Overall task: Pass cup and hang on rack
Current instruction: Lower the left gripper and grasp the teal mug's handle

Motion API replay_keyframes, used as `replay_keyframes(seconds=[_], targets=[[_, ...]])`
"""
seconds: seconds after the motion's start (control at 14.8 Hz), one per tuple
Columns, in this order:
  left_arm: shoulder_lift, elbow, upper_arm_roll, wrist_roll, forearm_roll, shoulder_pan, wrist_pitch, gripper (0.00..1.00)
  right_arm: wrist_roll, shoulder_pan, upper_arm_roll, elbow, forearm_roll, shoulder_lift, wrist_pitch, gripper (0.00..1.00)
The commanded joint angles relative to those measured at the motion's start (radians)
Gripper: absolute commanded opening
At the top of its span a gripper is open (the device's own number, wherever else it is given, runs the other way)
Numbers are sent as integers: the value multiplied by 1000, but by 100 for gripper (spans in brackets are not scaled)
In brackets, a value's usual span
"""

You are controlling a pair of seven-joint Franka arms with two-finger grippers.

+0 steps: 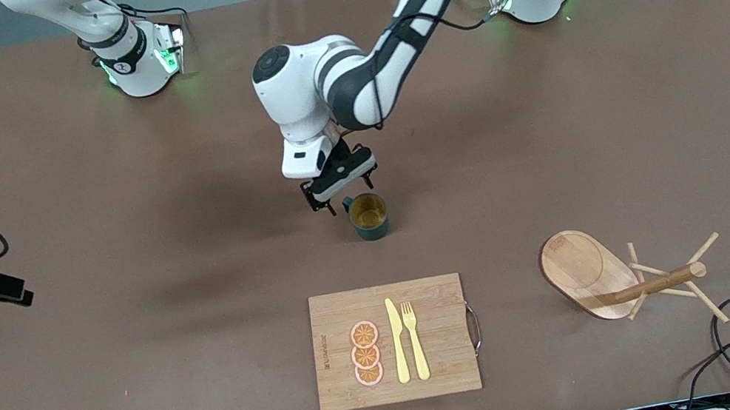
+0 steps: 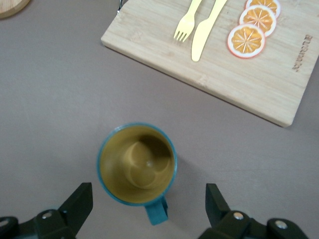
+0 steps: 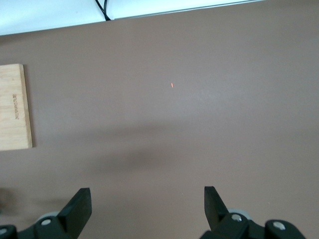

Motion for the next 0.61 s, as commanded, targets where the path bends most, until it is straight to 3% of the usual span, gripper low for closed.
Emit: replay_keyframes(seconds=[0.0, 0.34, 0.54], targets=[[89, 42, 106, -134, 75, -115, 26, 99, -13, -4, 19, -87, -55, -104, -29, 100], [187, 68, 238, -302, 92, -253, 46, 94, -14, 1, 22, -93, -93, -187, -109, 100], [222, 82, 280, -354, 101, -281, 47, 91, -16, 1, 23, -76, -101, -195, -166, 100]])
